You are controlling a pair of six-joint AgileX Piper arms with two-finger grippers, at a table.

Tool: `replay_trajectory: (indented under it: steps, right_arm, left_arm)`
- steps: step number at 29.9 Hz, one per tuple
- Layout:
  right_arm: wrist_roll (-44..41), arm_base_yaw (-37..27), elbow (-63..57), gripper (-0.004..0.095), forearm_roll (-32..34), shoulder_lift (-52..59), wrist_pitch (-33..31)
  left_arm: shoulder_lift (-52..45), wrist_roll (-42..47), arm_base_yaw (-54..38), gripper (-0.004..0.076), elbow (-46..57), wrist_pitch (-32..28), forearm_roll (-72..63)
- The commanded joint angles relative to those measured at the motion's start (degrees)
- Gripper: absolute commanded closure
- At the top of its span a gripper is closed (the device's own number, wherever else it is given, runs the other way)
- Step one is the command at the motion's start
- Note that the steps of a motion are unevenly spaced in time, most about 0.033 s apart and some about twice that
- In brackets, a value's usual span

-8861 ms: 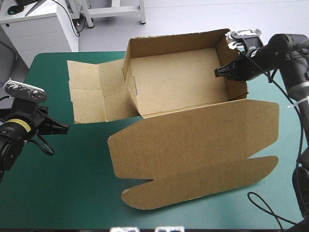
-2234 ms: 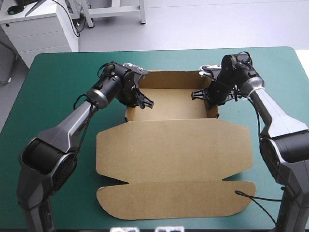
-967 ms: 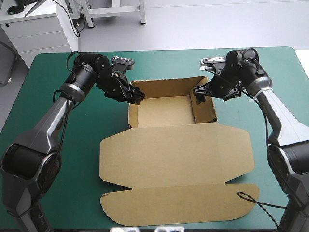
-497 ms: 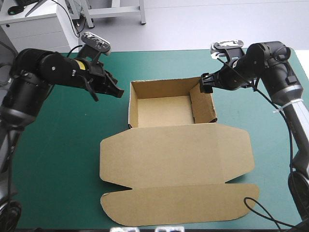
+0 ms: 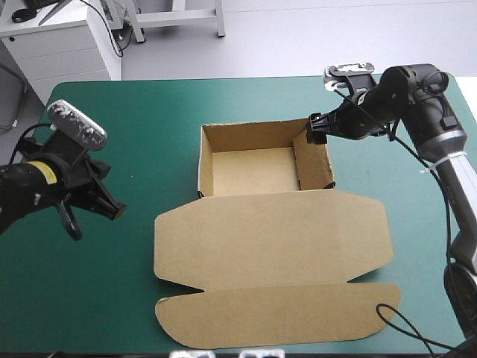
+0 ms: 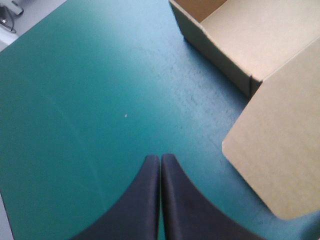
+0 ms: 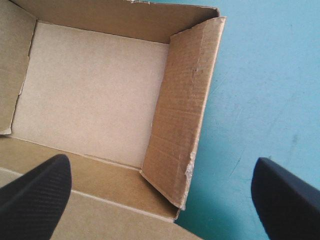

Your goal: Fold the box

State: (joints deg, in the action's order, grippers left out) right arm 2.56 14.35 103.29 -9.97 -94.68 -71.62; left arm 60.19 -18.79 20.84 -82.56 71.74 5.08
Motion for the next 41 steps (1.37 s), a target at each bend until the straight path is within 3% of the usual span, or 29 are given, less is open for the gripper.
replay_trajectory:
  steps: [1, 16, 19, 26, 37, 41]
  right_arm:
    - [0.8, -0.2, 1.5, 0.0008, -0.4, 1.8, 0.2]
    - [0.8, -0.2, 1.4, 0.0010, -0.9, -7.0, 0.2]
    - [0.8, -0.2, 1.4, 0.0051, -0.8, -10.0, 0.2]
    - [0.8, -0.2, 1.4, 0.0301, -0.7, -16.1, 0.2]
    - [0.8, -0.2, 1.4, 0.0923, 2.9, -18.6, 0.8]
    - [0.8, -0.2, 1.5, 0.0927, 8.1, -18.5, 0.8]
  left_arm:
    - [-5.3, 1.7, 0.2, 0.0731, 4.8, 2.1, 1.7]
    - [-18.9, 8.1, 0.2, 0.0731, 30.0, 1.0, 2.2]
    - [-19.5, 9.2, 0.2, 0.0731, 33.4, 0.3, 2.1]
    - [-19.6, 11.1, 0.2, 0.0731, 39.4, -3.1, 1.9]
    - [-19.6, 13.8, 0.2, 0.0731, 45.8, -10.1, 1.1]
    - [-19.6, 13.8, 0.2, 0.0731, 46.8, -10.2, 1.1]
